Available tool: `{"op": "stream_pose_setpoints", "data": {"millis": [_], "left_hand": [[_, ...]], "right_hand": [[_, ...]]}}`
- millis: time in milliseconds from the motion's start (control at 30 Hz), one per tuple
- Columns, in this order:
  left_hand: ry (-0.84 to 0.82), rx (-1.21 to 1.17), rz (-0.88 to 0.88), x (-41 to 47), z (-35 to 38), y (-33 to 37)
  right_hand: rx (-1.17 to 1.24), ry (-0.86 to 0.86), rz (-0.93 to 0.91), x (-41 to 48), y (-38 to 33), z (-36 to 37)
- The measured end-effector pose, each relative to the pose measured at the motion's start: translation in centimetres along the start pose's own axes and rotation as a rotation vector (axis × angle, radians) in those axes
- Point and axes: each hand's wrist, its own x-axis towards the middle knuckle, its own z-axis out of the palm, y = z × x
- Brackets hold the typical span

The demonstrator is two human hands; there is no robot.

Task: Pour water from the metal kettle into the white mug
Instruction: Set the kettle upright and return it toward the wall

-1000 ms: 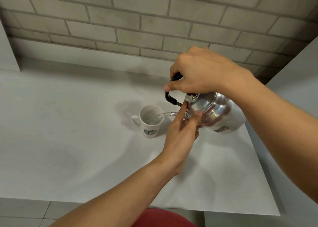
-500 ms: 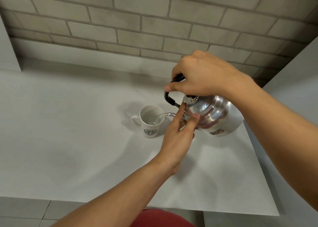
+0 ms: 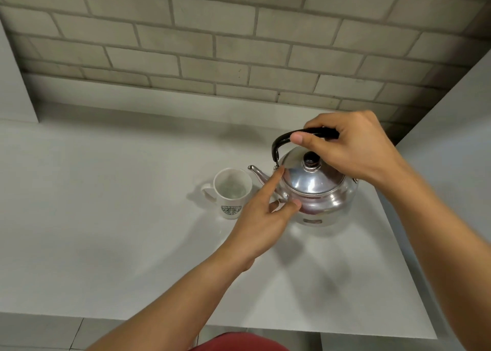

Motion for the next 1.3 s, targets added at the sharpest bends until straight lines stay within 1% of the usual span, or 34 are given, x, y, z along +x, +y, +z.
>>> {"op": "stream_pose_setpoints", "data": {"millis": [67, 133, 200, 267, 367, 500, 633, 733, 800, 900, 967, 1100, 1200, 1300], "left_hand": [[0.022, 0.123, 0.046, -0.5, -0.4, 0.0], [0.114, 0.303, 0.167, -0.8, -0.8, -0.1], [0.214, 0.353, 0.304, -0.7, -1.0, 0.3], [0.262, 0.397, 0.386, 0.4, -1.0, 1.1], [0.229, 0.528, 0.396, 2.9, -0.5, 2.5], [0.177, 0.618, 0.441, 4.8, 0.0, 3.1], [0.228, 0.644, 0.434, 6.0, 0.6, 2.7], [0.29, 0.616, 0.418, 7.0, 0.7, 2.7], [0.335, 0.577, 0.408, 8.0, 0.6, 3.1], [0.364, 0.605, 0.44, 9.8, 0.2, 4.4], [0.371, 0.624, 0.432, 12.5, -0.1, 5.8], [0.367, 0.669, 0.424, 16.3, -1.7, 7.2], [0.369, 0.743, 0.379, 18.9, -2.5, 6.8], [0.363, 0.752, 0.253, 22.9, -3.4, 6.2]], "right_hand": [[0.065, 0.069, 0.041, -0.9, 0.9, 0.1], [0.142, 0.136, 0.09, -1.8, 1.9, 0.1], [0.206, 0.197, 0.11, -2.6, 2.6, 0.3], [0.262, 0.226, 0.121, -3.3, 2.8, 0.6], [0.315, 0.217, 0.135, -4.3, 3.3, 1.0], [0.385, 0.22, 0.173, -5.3, 4.0, 1.5], [0.407, 0.16, 0.176, -6.0, 5.6, 1.6], [0.302, 0.126, 0.167, -6.7, 7.9, 1.3], [0.254, 0.073, 0.211, -7.1, 9.7, 1.4], [0.268, -0.017, 0.249, -6.2, 11.7, 1.9], [0.285, -0.022, 0.247, -3.5, 13.5, 2.5], [0.235, 0.009, 0.247, 0.4, 15.4, 4.0], [0.282, -0.007, 0.275, 2.1, 16.8, 6.3], [0.292, -0.028, 0.33, 4.7, 19.0, 9.0]]}}
